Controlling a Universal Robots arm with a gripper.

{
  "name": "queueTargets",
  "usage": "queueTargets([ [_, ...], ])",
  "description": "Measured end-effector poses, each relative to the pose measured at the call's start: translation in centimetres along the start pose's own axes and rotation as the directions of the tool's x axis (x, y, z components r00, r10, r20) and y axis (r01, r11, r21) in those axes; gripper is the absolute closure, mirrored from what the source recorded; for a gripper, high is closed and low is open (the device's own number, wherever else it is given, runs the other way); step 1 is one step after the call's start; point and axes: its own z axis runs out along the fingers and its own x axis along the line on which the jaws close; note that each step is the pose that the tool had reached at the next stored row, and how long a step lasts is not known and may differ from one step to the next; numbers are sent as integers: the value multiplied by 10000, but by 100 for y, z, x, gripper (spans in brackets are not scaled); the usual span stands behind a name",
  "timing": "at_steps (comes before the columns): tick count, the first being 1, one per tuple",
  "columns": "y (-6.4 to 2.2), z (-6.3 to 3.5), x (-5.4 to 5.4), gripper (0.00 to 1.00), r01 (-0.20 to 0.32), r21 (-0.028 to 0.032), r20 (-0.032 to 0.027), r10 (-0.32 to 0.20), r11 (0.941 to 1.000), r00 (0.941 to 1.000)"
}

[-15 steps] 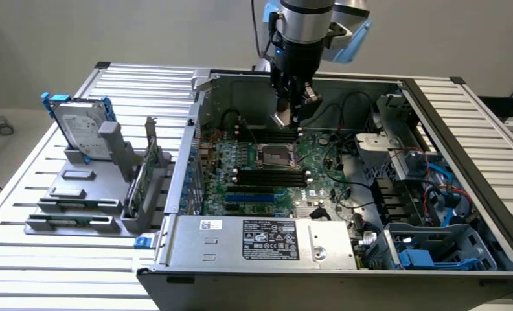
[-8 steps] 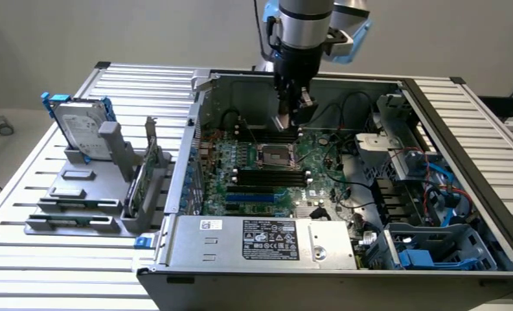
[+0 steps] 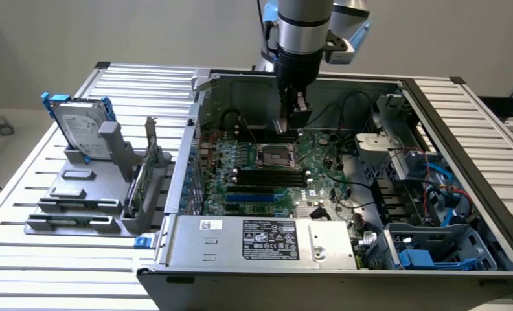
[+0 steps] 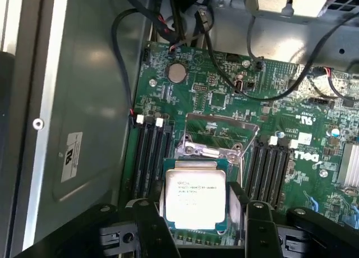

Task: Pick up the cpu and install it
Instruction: 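Place the cpu into insertion slot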

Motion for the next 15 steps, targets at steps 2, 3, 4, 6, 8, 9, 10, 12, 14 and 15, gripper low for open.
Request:
queueTargets([
  [2,-1,20,-1,45,-375,-21,18,375,9993,9993],
  [3,-1,28,-2,45,-552,-30,26,552,9985,9985],
  [4,-2,36,-2,45,-722,-39,34,722,9974,9974],
  [6,-2,47,-3,45,-1029,-44,47,1029,9947,9947],
  [8,-4,53,-3,45,-1223,-13,57,1223,9925,9925],
  [9,-7,56,-4,45,-1265,7,58,1265,9920,9919],
  [10,-12,58,-6,45,-1294,31,59,1294,9916,9916],
  [12,-28,65,-13,45,-1329,76,60,1329,9911,9911],
  [14,-48,73,-22,45,-1351,125,60,1350,9908,9908],
  [15,-61,76,-28,45,-1359,149,60,1358,9906,9907],
])
